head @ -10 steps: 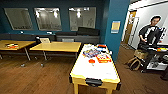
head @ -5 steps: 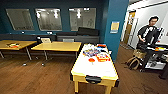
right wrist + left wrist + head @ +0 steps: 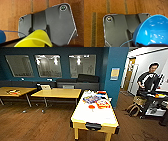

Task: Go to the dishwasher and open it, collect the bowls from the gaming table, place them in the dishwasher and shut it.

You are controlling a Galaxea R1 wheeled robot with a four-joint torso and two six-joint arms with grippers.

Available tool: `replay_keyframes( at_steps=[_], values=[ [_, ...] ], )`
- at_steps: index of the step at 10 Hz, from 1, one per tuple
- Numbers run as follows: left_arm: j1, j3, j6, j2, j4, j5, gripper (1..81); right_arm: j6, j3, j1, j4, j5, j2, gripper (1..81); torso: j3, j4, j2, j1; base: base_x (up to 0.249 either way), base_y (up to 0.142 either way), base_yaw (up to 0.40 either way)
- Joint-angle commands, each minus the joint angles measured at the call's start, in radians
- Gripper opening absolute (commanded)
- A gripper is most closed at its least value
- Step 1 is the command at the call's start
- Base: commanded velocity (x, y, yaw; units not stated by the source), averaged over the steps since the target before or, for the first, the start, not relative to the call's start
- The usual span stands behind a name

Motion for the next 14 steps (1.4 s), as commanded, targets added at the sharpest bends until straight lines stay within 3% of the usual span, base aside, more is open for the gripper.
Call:
replay_keyframes(
  at_steps=[1,3,14],
  values=[
    [-0.009,0.085,-0.001,-0.089,0.011,-0.014,1.0,0.013,0.235,0.013,-0.006,0.029,-0.177,1.0,0.0,0.0,0.0,0.0,0.0,0.0,0.0],
    [0.005,0.143,-0.006,-0.14,0.01,-0.05,1.0,0.013,0.273,0.004,-0.005,0.058,-0.222,1.0,0.0,0.0,0.0,0.0,0.0,0.0,0.0],
    [0.007,0.138,-0.006,-0.136,0.01,-0.062,1.0,0.013,0.222,0.003,-0.009,0.058,-0.185,1.0,0.0,0.0,0.0,0.0,0.0,0.0,-0.024]
  ],
)
